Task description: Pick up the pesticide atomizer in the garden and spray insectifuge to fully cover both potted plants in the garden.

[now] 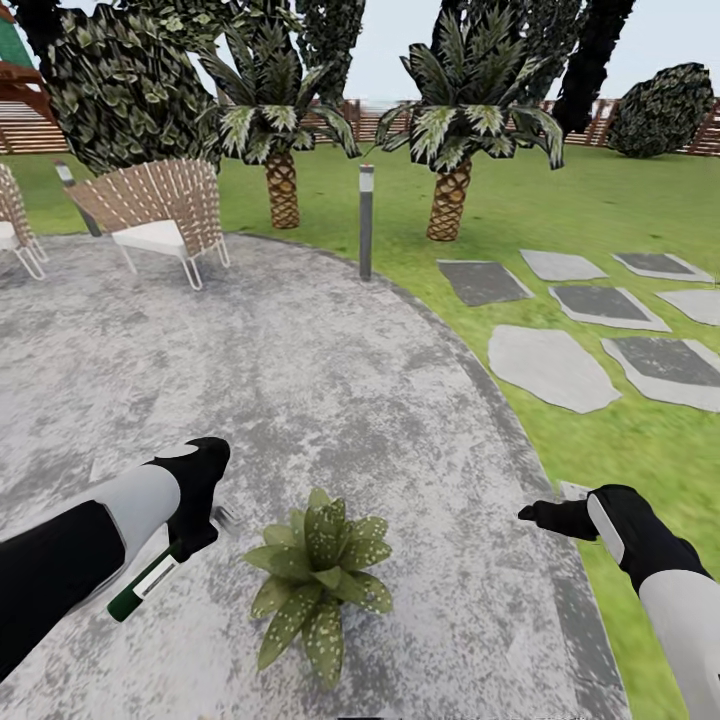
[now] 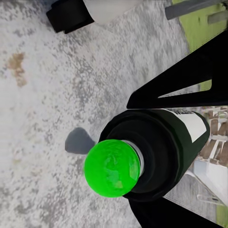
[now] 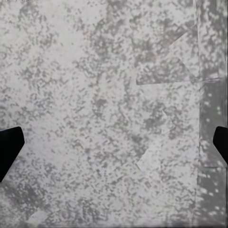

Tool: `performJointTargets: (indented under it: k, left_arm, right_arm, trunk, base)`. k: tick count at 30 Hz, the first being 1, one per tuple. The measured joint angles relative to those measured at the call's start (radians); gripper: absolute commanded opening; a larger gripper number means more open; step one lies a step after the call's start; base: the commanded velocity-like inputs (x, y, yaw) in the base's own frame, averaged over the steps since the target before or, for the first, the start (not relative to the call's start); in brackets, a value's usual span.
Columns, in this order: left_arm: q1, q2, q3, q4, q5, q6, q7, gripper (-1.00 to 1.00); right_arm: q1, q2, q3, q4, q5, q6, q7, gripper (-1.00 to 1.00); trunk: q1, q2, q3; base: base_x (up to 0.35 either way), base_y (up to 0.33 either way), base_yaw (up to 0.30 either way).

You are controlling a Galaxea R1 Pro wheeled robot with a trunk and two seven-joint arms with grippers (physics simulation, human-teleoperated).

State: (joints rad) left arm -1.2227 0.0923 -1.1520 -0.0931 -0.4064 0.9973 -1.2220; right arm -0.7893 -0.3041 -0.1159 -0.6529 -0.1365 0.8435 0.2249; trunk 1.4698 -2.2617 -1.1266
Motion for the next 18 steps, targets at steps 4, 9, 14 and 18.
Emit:
performJointTargets:
  k: [4, 9, 14, 18]
  left_arm:
    - [0.000, 0.000, -0.001, 0.000, 0.000, 0.000, 0.001, -1.00]
    - [0.000, 0.001, -0.005, -0.003, -0.001, 0.000, 0.004, -1.00]
    - [-0.001, 0.002, -0.009, -0.003, -0.001, 0.000, 0.004, -1.00]
    - [-0.001, 0.002, -0.010, -0.003, -0.001, 0.000, 0.003, -1.00]
  right_arm:
    - [0.000, 0.000, 0.000, 0.000, 0.000, 0.000, 0.000, 1.00]
    - [0.000, 0.000, 0.000, 0.000, 0.000, 0.000, 0.000, 1.00]
    - [0.000, 0.000, 0.000, 0.001, 0.000, -0.001, 0.000, 1.00]
    - [0.000, 0.000, 0.000, 0.001, 0.000, -0.001, 0.000, 1.00]
  trunk:
    - [0.000, 0.000, 0.002]
    - [0.000, 0.000, 0.005]
    - [0.000, 0.000, 0.006]
    - [0.000, 0.000, 0.007]
  base:
    - [0.000, 0.003, -0.252]
    - [0.000, 0.004, -0.236]
    - [0.000, 0.239, -0.042]
    - [0.000, 0.301, -0.090]
